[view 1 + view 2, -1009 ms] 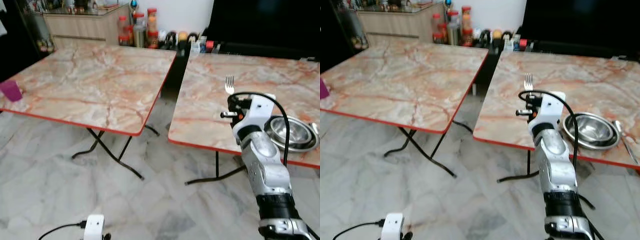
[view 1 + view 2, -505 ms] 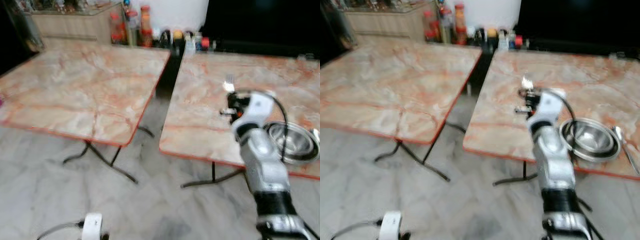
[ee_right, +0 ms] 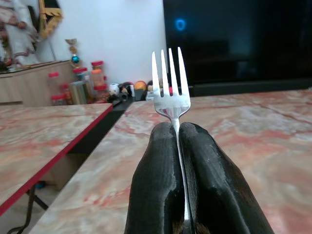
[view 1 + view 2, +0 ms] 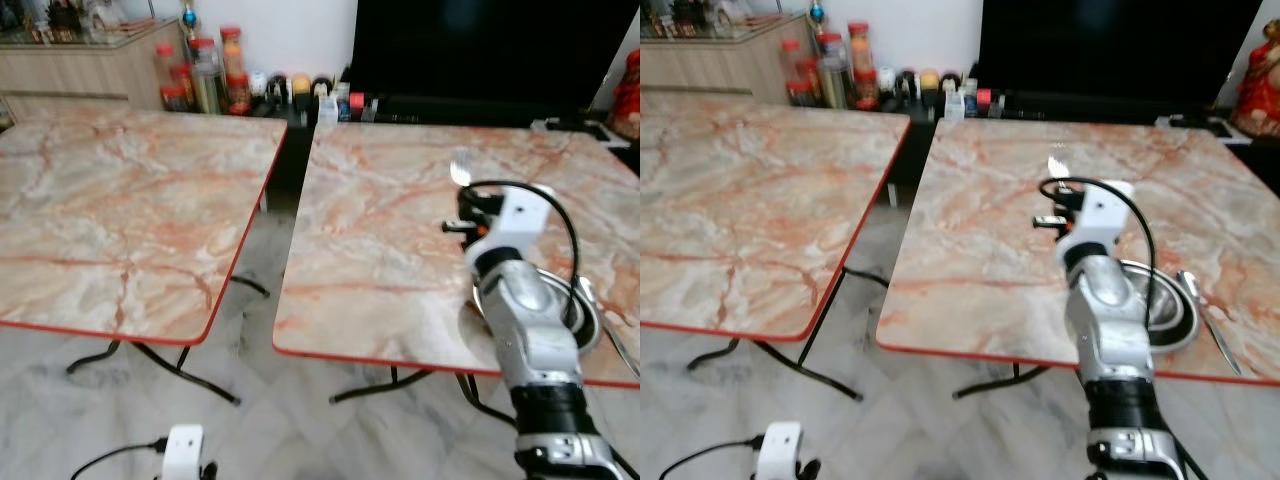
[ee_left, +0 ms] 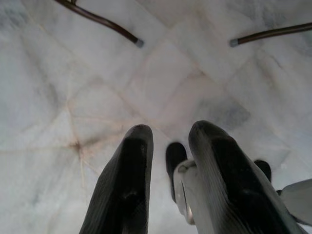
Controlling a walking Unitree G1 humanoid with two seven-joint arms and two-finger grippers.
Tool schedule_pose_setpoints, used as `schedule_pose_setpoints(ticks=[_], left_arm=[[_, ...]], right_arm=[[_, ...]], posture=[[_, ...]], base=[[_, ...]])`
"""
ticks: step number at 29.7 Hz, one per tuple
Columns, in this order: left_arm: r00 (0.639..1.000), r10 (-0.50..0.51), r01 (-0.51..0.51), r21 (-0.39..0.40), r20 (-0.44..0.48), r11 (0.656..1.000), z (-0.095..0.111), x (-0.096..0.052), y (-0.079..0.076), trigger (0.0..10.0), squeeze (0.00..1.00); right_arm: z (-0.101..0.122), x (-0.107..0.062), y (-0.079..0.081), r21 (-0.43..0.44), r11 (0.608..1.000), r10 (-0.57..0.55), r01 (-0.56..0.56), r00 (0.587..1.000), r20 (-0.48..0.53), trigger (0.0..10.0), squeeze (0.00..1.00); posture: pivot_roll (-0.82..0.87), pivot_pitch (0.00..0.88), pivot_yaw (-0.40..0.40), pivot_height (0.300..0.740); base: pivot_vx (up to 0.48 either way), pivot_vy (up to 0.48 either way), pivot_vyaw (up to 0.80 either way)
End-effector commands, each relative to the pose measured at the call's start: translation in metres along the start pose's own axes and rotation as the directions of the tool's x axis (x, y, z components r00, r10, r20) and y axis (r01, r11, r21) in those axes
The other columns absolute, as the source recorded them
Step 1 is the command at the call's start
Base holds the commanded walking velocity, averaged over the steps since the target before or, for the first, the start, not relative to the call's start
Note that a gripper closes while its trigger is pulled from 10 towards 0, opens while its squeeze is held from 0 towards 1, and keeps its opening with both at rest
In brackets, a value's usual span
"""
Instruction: Setting the table
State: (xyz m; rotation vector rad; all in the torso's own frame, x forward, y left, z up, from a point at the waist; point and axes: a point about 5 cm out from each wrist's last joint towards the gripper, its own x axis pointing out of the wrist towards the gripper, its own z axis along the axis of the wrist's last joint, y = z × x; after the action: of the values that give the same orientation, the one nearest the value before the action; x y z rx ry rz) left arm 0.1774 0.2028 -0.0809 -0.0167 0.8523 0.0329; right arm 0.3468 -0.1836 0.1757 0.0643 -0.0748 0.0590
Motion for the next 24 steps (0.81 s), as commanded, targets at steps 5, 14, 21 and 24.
schedule_pose_setpoints(ticks=[5,14,21,24], left_arm=[[1.000,-0.017,0.017,0.008,-0.006,1.000,-0.0007,0.0008,-0.0062,10.0,0.00],[1.000,-0.018,0.018,0.016,-0.007,1.000,-0.0006,0.0009,-0.0065,10.0,0.00],[1.000,-0.022,0.022,0.018,-0.008,1.000,-0.0011,0.0008,-0.0071,10.0,0.00],[1.000,-0.023,0.023,0.018,-0.009,1.000,-0.0015,0.0007,-0.0074,10.0,0.00]], right_arm=[[0.0061,-0.0012,-0.0091,-0.005,1.000,-0.026,0.026,1.000,0.018,10.0,0.00],[0.0075,-0.0011,-0.0084,-0.008,1.000,-0.022,0.022,0.999,0.023,10.0,0.00],[0.0084,-0.0007,-0.0084,-0.011,1.000,-0.019,0.020,0.999,0.025,10.0,0.00],[0.0088,-0.0003,-0.0080,-0.012,1.000,-0.017,0.017,1.000,0.025,10.0,0.00]], posture=[[0.00,0.000,-0.010,0.736],[0.00,0.000,-0.011,0.736],[-0.01,0.000,-0.013,0.736],[-0.01,0.000,-0.013,0.736]], base=[[0.000,0.000,0.00],[0.169,-0.269,0.00],[0.260,-0.313,0.00],[0.266,-0.311,0.00]])
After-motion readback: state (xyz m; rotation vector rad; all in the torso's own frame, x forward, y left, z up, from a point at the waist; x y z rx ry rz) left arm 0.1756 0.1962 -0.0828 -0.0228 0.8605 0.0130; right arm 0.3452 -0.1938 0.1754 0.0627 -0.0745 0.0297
